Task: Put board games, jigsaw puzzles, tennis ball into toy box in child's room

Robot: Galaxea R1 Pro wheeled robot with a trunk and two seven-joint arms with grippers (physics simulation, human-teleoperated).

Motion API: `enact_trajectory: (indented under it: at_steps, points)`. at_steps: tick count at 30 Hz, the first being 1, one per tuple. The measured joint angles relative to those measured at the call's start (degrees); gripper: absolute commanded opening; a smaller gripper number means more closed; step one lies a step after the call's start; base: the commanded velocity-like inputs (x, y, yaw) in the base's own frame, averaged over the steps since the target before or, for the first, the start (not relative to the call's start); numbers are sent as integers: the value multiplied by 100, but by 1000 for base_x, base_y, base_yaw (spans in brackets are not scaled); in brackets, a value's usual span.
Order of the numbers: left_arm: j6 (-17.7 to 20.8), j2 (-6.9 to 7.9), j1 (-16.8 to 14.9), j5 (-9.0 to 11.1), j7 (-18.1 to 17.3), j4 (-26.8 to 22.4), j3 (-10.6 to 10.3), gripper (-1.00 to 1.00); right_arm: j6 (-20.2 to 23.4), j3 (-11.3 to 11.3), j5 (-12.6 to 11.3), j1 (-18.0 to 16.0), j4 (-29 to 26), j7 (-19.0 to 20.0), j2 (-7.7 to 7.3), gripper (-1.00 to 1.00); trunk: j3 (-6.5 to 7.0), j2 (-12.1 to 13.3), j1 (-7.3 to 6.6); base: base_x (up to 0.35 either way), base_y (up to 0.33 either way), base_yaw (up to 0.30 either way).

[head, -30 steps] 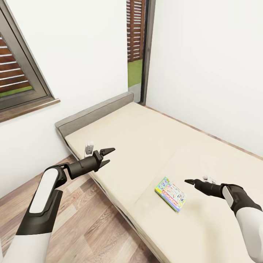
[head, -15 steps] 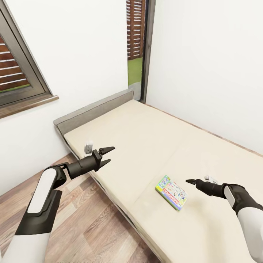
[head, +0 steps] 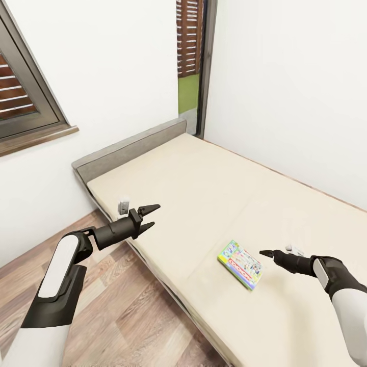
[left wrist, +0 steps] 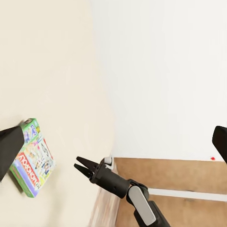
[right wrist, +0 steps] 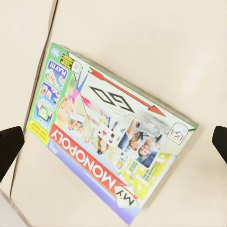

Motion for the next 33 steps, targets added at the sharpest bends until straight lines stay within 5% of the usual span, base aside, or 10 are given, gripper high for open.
enact_trajectory:
  at_steps: [17, 33]
  points:
    - [-16, 1, 30, 14, -49, 16, 16, 100, 5, -4, 0, -5, 0, -5, -7, 100, -458, -682, 373, 0, 0, 0]
    - [-75, 13, 166, 9, -67, -7, 21, 100, 6, -12, -8, -5, 0, -10, -82, 100, -488, -684, 374, 0, 0, 0]
